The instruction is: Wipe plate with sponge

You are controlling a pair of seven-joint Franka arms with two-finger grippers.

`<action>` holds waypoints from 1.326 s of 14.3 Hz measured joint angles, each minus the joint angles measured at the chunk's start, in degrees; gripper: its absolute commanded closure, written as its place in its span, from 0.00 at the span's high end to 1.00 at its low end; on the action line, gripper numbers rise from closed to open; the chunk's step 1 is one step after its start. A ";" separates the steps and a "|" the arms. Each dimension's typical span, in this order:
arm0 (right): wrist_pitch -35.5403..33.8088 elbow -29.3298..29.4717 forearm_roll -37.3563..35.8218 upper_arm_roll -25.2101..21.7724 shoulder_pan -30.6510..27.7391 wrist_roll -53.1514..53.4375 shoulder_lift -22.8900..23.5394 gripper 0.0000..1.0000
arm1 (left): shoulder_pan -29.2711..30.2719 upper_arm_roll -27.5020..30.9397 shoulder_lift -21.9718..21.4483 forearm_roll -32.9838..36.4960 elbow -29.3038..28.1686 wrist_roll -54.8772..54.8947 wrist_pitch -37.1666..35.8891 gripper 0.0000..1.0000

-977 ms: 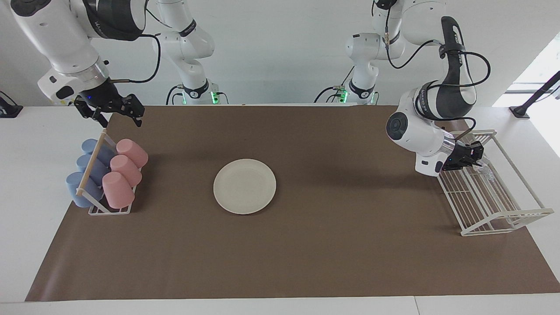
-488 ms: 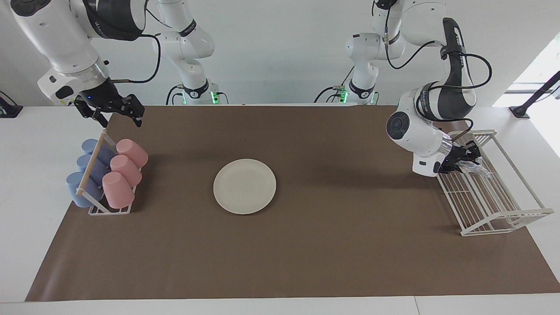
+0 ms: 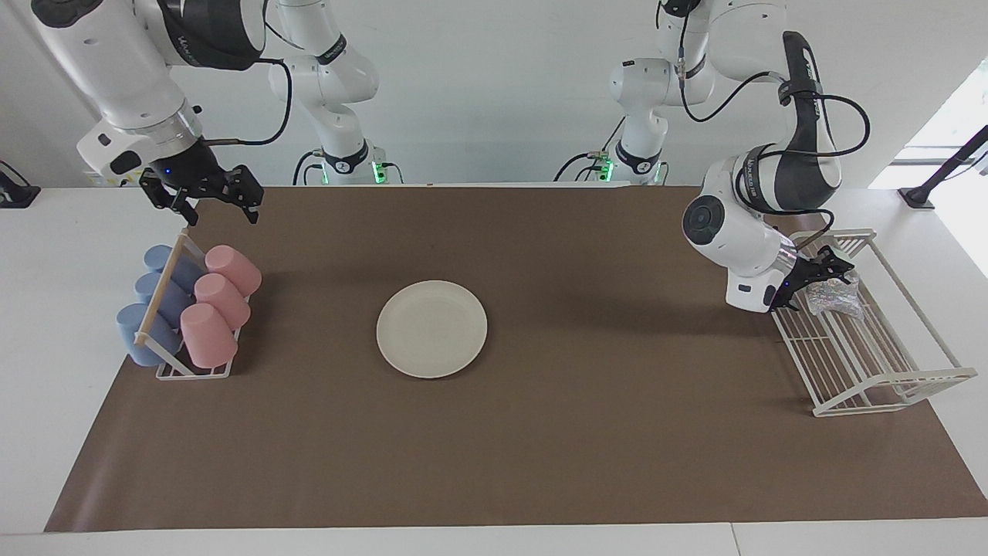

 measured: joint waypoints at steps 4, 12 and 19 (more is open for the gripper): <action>0.00 0.00 0.00 0.00 0.00 0.00 0.00 1.00 | 0.00 -0.03 -0.87 -11.97 5.61 1.24 -0.52 1.00; 0.04 0.04 0.00 0.00 -0.01 0.00 -0.03 1.00 | 0.42 0.30 -7.04 -39.81 13.87 12.29 -10.86 1.00; 0.06 0.26 0.00 0.01 0.00 0.00 -0.04 1.00 | 4.04 0.21 -14.77 -55.47 13.74 21.26 -19.51 1.00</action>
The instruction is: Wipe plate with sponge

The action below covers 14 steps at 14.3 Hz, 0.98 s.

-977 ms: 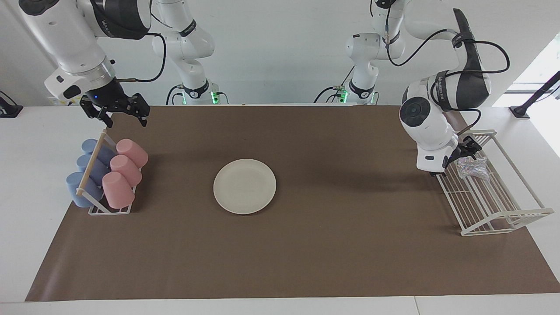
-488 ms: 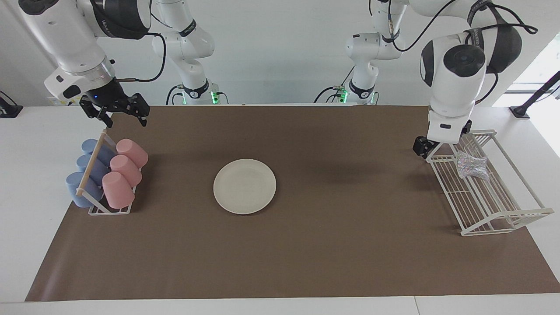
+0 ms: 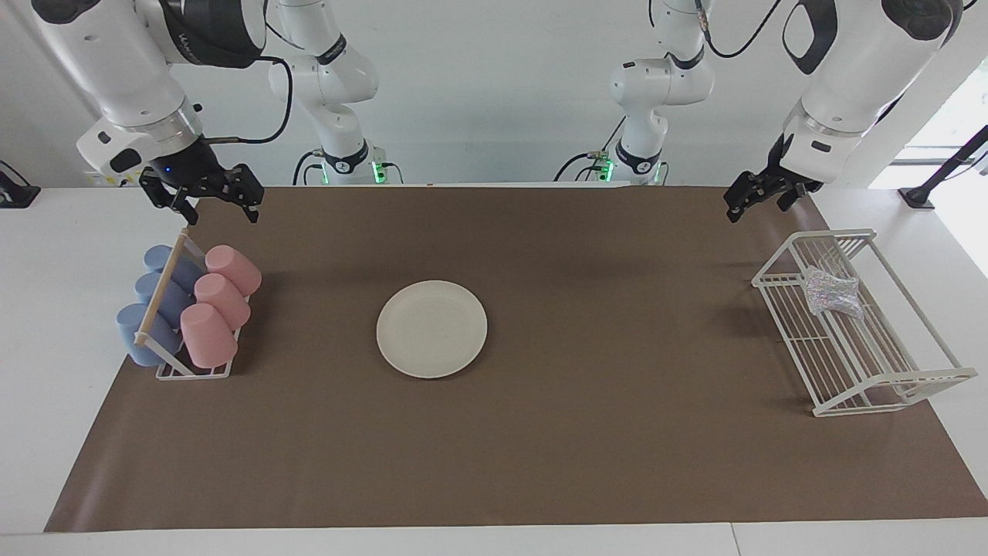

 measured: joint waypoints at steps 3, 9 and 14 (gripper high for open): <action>0.00 0.01 0.00 0.00 0.00 0.00 0.00 1.00 | -0.03 -0.01 -0.24 -2.07 -0.71 0.33 2.78 1.00; 0.00 0.04 0.00 0.00 0.00 0.00 0.00 1.00 | -0.70 -0.48 -0.19 1.17 -1.10 7.73 4.49 1.00; 0.00 0.05 0.00 0.00 0.00 0.00 0.00 1.00 | -0.71 -0.58 -0.18 1.26 -1.13 9.82 4.62 1.00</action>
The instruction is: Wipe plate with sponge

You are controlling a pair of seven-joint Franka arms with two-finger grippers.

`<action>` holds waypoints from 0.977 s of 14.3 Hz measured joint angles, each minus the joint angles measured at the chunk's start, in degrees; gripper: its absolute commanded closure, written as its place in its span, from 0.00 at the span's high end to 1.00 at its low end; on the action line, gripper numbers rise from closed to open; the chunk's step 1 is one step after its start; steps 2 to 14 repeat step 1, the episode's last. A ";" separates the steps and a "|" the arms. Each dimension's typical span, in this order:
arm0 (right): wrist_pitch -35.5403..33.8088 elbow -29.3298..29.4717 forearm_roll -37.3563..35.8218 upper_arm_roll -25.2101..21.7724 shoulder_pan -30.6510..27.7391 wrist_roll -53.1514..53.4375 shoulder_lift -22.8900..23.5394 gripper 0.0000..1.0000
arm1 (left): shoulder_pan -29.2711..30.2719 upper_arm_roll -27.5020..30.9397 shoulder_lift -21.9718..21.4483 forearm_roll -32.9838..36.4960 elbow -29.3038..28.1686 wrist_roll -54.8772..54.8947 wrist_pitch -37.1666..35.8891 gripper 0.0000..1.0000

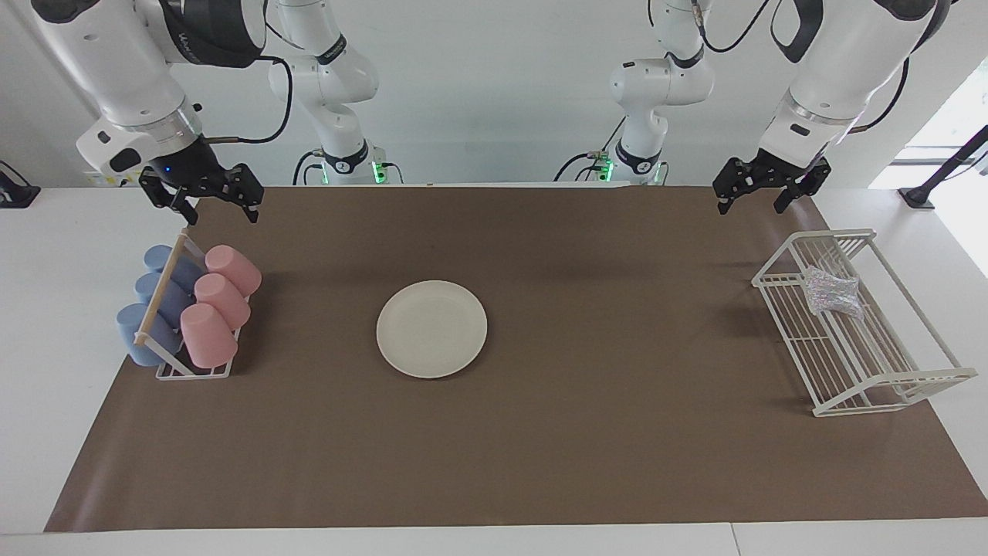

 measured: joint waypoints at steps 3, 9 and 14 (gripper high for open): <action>0.00 0.00 0.00 0.00 0.00 0.00 0.00 1.00 | 0.00 -0.01 0.00 -0.23 -0.01 -0.07 0.00 1.00; 0.00 0.00 0.00 0.00 0.00 0.00 0.00 1.00 | 0.00 -0.01 0.00 -0.23 -0.01 -0.07 0.00 1.00; 0.00 0.00 0.00 0.00 0.00 0.00 0.00 1.00 | 0.00 -0.01 0.00 -0.23 -0.01 -0.07 0.00 1.00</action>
